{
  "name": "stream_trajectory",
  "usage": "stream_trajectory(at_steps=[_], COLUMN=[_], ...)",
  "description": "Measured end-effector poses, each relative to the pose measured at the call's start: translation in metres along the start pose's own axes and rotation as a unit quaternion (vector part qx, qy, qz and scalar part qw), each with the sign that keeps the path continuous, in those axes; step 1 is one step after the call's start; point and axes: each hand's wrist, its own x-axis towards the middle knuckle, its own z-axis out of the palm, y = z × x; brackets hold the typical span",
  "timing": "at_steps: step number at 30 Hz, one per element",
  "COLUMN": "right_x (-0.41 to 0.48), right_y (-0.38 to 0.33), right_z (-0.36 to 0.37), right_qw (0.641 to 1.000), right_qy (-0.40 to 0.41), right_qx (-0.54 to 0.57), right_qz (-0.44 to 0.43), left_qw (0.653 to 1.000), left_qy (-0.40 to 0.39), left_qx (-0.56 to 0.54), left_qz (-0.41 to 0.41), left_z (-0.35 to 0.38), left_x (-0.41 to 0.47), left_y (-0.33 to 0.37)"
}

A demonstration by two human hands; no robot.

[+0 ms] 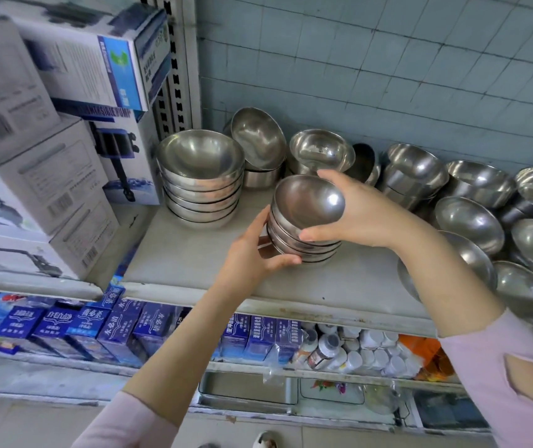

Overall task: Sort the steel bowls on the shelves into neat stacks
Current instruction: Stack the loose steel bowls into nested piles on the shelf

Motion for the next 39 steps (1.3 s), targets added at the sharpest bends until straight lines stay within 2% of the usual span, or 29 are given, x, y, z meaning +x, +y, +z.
stream_trajectory(at_steps=[3, 5, 9, 11, 13, 18, 24, 30, 34, 39], right_x=[-0.006, -0.02, -0.072, -0.099, -0.114, -0.121, -0.119, -0.1, -0.086, -0.084], right_y=[-0.003, 0.003, 0.055, 0.083, 0.101, 0.117, 0.115, 0.089, 0.073, 0.055], right_z=[-0.003, -0.012, -0.017, -0.011, -0.003, 0.006, 0.012, 0.018, 0.017, -0.009], right_qw=[0.999, 0.997, 0.965, 0.945, 0.937, 0.934, 0.92, 0.938, 0.938, 0.931], right_qy=[-0.009, 0.023, 0.161, 0.185, 0.179, 0.18, 0.196, 0.182, 0.185, 0.247], right_qx=[0.029, 0.064, 0.118, 0.115, 0.105, 0.068, 0.091, 0.082, 0.134, 0.135], right_qz=[0.018, 0.043, 0.17, 0.243, 0.281, 0.301, 0.327, 0.285, 0.26, 0.232], left_qw=[1.0, 1.0, 1.0, 1.0, 0.999, 0.999, 0.999, 0.999, 0.999, 0.999], left_qy=[-0.001, 0.001, -0.003, -0.013, -0.022, -0.021, -0.029, -0.031, -0.029, -0.028], left_qx=[-0.003, 0.0, -0.014, -0.013, -0.012, -0.005, -0.011, -0.009, -0.012, -0.009], left_qz=[-0.003, 0.0, 0.006, 0.01, 0.02, 0.026, 0.03, 0.029, 0.029, 0.028], left_z=[-0.001, -0.001, 0.0, 0.0, 0.001, 0.003, 0.002, 0.001, 0.002, 0.001], left_x=[0.0, -0.001, -0.002, -0.003, -0.002, -0.002, -0.004, -0.004, -0.004, -0.004], left_y=[0.0, 0.0, 0.0, 0.0, 0.0, -0.001, 0.0, -0.001, 0.0, 0.001])
